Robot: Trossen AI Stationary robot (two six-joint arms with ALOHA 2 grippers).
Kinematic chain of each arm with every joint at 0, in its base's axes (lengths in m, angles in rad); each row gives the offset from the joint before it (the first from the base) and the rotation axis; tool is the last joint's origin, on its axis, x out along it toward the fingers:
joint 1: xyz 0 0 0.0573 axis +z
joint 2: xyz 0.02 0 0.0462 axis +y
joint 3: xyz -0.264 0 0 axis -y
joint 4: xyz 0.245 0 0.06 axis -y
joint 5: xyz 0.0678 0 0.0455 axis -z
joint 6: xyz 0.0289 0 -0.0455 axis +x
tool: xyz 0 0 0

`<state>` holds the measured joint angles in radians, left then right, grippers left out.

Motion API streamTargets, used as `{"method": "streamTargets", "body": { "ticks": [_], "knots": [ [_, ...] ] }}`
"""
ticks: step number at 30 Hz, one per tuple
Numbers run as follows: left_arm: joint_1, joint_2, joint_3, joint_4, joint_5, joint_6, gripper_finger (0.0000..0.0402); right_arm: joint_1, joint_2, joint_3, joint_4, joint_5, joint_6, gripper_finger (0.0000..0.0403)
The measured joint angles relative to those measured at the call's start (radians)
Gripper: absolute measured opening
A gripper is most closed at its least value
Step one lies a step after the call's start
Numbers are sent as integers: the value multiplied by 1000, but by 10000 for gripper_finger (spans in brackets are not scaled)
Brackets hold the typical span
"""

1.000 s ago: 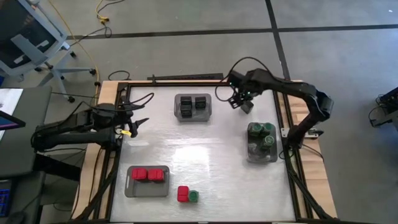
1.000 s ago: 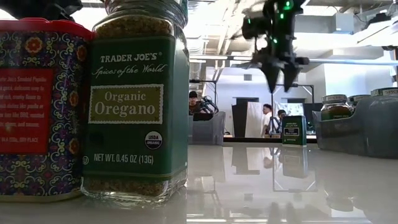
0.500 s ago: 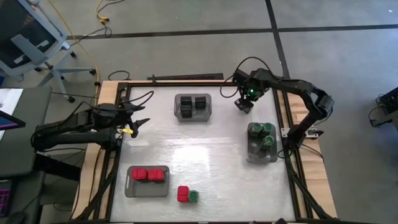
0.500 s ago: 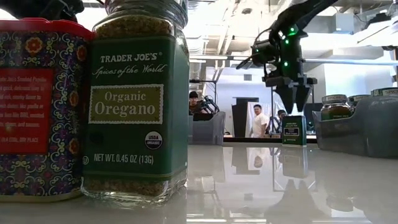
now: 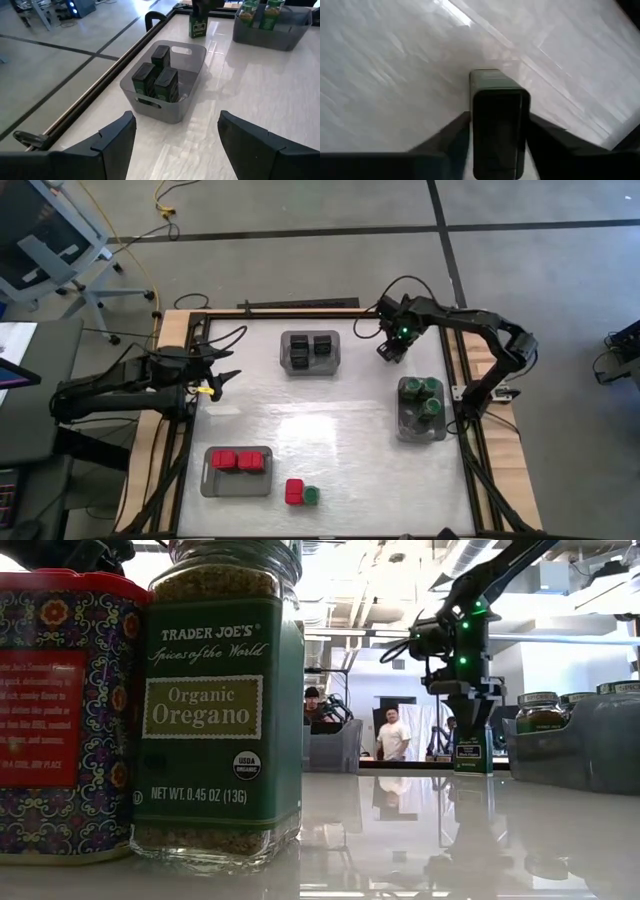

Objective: Sort spices by type
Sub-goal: Put the black seasoning can into the top black transparent bin

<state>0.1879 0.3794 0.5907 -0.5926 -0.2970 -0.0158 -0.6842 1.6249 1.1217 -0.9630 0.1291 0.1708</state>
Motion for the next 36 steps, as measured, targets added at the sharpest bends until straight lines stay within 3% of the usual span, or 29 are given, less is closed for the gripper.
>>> {"method": "streamTargets", "body": {
  "ticks": [3, 8, 13, 20, 28, 36],
  "knots": [
    [0, 0, 0, 0, 0, 0, 268, 2, 0, 1, -8, 0, -15, 142],
    [0, 0, 0, 0, -1, 18, 268, 44, 0, 86, -91, 2, -15, 142],
    [0, 0, 0, 0, -2, 56, 268, 120, 0, 289, -147, 1, -37, 142],
    [0, 0, 0, 0, -1, 83, 268, 229, 18, 587, -95, -30, -116, 142],
    [0, 0, 0, 0, -1, 83, 268, 299, 224, 833, -129, -98, -209, 142],
    [0, 0, 0, -1, -1, 82, 268, 365, 471, 1034, -327, -112, -331, 142]
  ]
}}
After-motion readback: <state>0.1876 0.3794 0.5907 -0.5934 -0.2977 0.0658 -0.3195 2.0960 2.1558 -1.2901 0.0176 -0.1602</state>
